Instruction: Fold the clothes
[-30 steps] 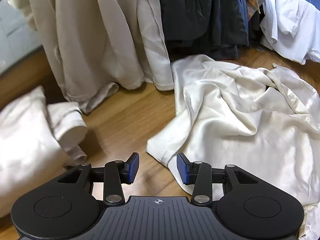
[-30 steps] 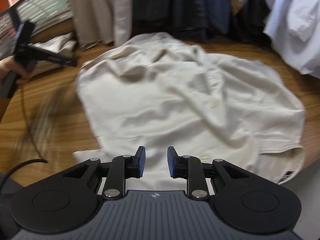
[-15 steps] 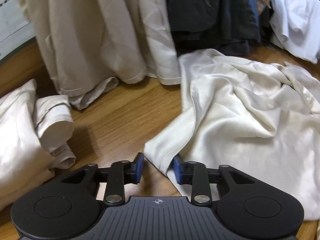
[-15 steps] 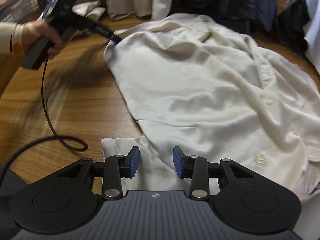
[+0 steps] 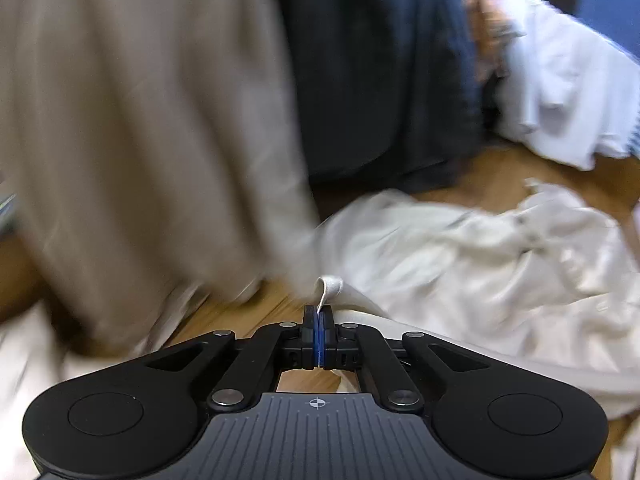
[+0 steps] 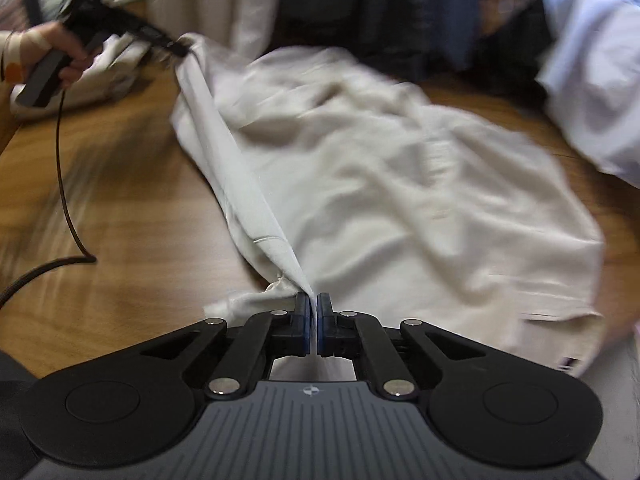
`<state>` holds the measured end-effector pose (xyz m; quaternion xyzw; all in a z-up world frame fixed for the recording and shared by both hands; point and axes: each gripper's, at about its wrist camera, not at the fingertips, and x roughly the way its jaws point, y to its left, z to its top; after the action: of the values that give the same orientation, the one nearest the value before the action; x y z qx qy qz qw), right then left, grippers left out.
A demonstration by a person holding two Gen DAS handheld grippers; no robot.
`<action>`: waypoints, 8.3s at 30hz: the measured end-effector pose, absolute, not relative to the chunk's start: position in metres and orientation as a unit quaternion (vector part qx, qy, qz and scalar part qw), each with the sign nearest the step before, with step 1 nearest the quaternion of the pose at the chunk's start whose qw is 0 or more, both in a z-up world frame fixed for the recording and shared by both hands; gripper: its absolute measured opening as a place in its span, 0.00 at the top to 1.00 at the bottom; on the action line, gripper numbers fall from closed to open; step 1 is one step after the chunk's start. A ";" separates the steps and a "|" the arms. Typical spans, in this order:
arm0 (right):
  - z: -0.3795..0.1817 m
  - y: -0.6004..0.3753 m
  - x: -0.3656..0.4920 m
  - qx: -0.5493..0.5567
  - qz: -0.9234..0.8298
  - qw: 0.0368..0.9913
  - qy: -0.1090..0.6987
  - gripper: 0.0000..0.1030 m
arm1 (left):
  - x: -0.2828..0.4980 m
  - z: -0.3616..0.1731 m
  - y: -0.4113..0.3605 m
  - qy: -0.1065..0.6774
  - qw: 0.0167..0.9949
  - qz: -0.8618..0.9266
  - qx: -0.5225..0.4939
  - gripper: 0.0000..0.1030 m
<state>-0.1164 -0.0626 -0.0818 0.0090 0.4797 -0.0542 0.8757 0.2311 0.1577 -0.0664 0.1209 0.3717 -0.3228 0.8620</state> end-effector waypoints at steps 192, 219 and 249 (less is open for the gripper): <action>-0.133 -0.410 0.022 0.000 0.055 0.858 0.511 0.97 | 0.256 -0.110 -0.177 0.459 0.842 -0.255 0.123 0.98; -0.115 -0.489 -0.075 0.051 -0.106 0.838 0.533 0.97 | 0.261 -0.070 -0.118 0.441 0.873 -0.189 0.081 0.96; -0.083 -0.284 0.098 -0.017 0.194 0.853 0.485 0.69 | 0.141 -0.139 0.085 0.440 0.887 0.106 -0.094 0.54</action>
<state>0.0983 -0.2844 -0.0831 -0.0165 0.4847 0.1941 0.8527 0.1410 0.0854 -0.1391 -0.0944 0.4395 0.1062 0.8869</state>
